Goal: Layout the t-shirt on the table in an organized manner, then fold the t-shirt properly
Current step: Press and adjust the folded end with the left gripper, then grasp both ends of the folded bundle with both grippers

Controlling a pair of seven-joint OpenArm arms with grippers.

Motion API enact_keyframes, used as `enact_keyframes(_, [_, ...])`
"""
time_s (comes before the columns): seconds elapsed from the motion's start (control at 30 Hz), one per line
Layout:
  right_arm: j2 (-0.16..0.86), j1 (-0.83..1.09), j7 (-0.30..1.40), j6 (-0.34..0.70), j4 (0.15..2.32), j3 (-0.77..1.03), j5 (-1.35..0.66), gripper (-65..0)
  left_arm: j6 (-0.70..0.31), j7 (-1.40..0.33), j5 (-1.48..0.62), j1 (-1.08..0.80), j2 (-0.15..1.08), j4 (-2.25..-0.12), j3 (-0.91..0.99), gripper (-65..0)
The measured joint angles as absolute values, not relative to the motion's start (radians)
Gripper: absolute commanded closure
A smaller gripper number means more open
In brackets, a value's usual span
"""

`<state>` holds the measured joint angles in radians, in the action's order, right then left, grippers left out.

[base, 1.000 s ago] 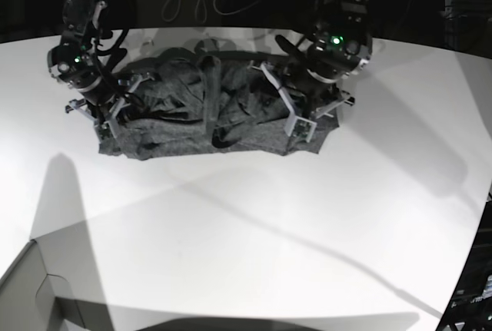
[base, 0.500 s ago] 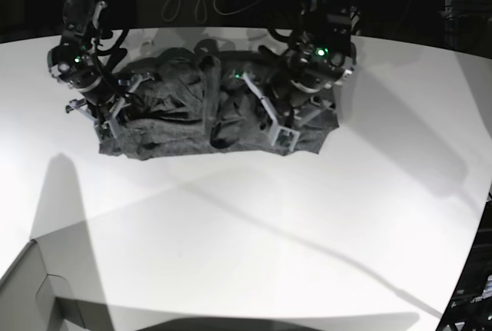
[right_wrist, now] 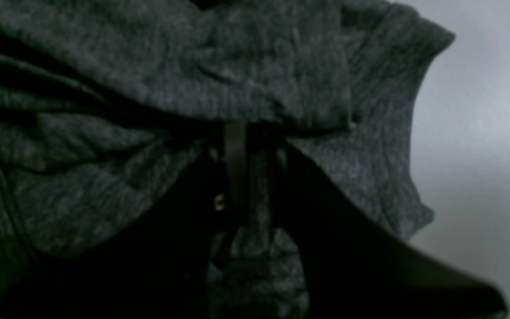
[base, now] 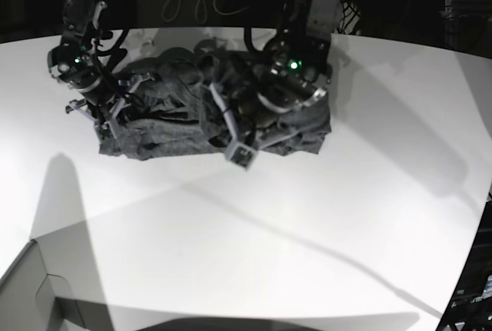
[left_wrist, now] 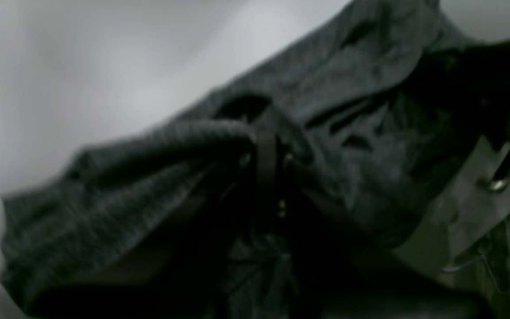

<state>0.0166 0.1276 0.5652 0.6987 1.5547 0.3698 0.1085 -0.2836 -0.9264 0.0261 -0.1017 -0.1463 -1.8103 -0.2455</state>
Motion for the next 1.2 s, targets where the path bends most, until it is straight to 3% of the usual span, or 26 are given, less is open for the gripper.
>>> enact_keyframes(0.23, [0.017,0.123,0.568,0.699,1.553,0.370,0.112,-6.3,-0.284,-0.922,0.021,-0.090,-0.147,-1.788,-0.360,0.0])
enact_keyframes(0.4, [0.017,0.122,0.568,0.699,1.553,0.370,0.112,-6.3,-0.284,-0.927,0.026,-0.071,-0.144,-1.654,-0.364,0.0])
enact_keyframes(0.67, [0.017,0.122,0.569,0.699,1.554,0.370,0.113,-6.4,-0.284,-0.924,0.025,-0.068,-0.145,-1.648,-0.363,-1.8])
enact_keyframes(0.73, [0.019,0.118,0.571,0.699,1.554,0.370,0.113,-6.5,-0.287,-0.927,0.025,-0.070,-0.144,-1.652,-0.363,-7.6])
enact_keyframes(0.9, [0.037,0.104,0.591,0.699,1.555,0.373,0.125,-6.6,-0.291,-0.923,0.024,-0.101,-0.145,-1.711,-0.360,-31.4])
enact_keyframes(0.97, [0.043,0.106,0.604,0.699,1.566,0.373,0.127,-6.8,-0.293,-0.931,0.022,-0.117,-0.144,-1.742,-0.357,-37.4])
enact_keyframes(1.07, [0.044,0.110,0.618,0.699,1.613,0.375,0.136,-11.3,-0.296,-0.923,-0.073,-0.133,-0.145,-1.833,-0.329,-39.4])
enact_keyframes(1.2, [0.044,0.112,0.622,0.699,1.691,0.375,0.135,-22.7,-0.303,-0.916,-0.236,-0.152,-0.128,-1.909,-0.126,-39.5])
